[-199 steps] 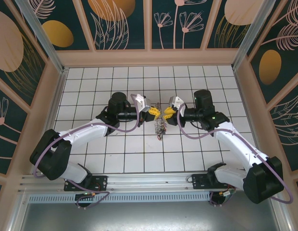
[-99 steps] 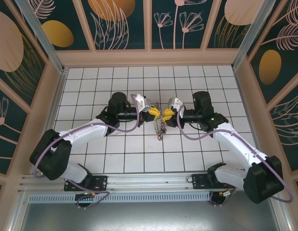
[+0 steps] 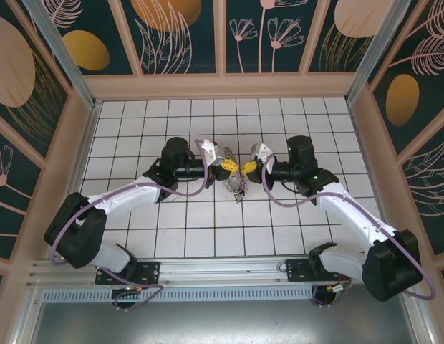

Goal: Put the keys on the keyring

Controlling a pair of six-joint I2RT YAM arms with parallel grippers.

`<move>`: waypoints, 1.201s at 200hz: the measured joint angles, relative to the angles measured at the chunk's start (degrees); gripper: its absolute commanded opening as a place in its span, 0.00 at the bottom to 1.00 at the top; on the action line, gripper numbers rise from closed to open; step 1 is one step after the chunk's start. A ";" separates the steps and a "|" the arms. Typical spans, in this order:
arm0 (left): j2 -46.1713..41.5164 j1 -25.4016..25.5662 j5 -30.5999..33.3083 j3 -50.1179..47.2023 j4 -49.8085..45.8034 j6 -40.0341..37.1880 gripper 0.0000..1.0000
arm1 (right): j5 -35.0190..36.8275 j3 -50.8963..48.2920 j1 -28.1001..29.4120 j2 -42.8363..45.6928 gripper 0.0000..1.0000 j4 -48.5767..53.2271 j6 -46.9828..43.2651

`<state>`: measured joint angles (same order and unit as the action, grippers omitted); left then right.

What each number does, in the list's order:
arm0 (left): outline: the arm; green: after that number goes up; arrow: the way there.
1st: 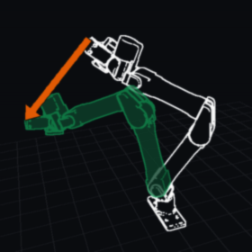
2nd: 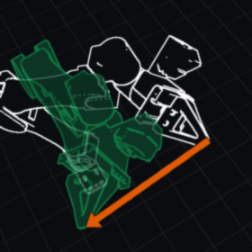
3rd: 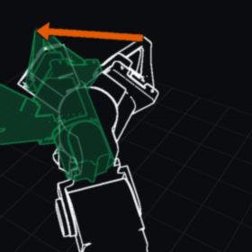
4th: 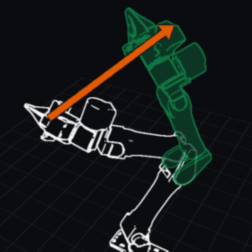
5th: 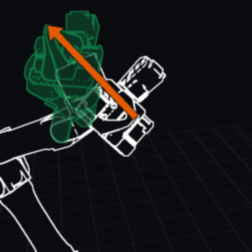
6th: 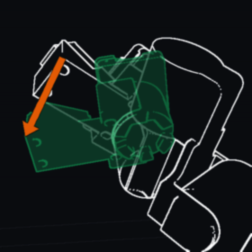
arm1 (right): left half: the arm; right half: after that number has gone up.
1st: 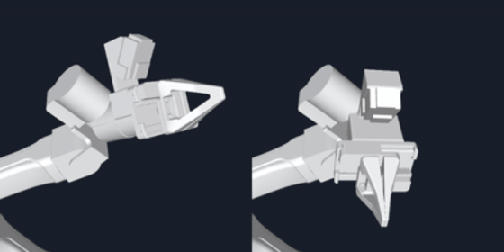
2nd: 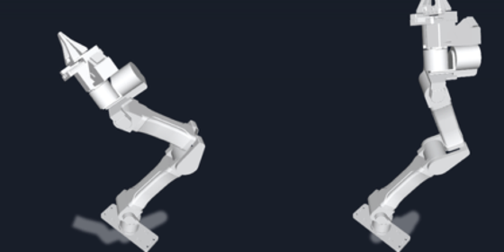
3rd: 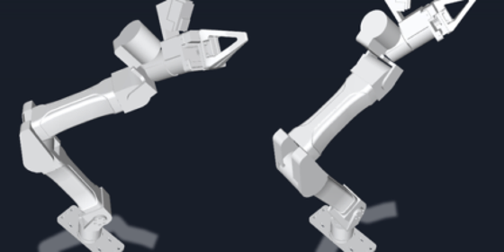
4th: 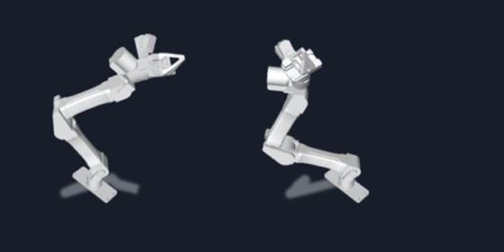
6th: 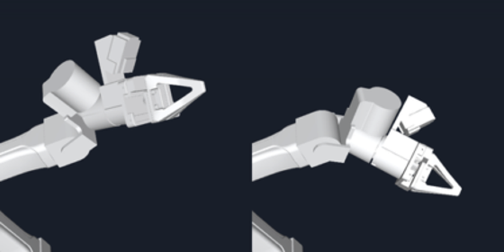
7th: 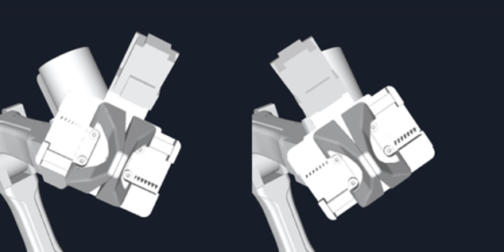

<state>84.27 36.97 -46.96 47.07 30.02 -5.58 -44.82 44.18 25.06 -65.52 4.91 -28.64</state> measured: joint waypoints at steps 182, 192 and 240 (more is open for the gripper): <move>0.00 0.44 5.51 5.18 -17.94 -14.91 0.00 | 2.78 3.61 0.44 0.07 0.03 6.95 -1.49; 0.00 0.46 5.55 5.18 -18.29 -15.13 0.00 | 2.75 3.98 0.44 -0.35 0.04 7.50 -1.49; 0.13 0.44 5.84 5.18 -18.36 -15.19 0.00 | 2.80 4.90 1.01 -1.31 0.08 7.91 -1.42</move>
<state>84.40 37.41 -41.12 52.25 11.66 -20.78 -42.02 49.08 26.06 -66.83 12.82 -30.06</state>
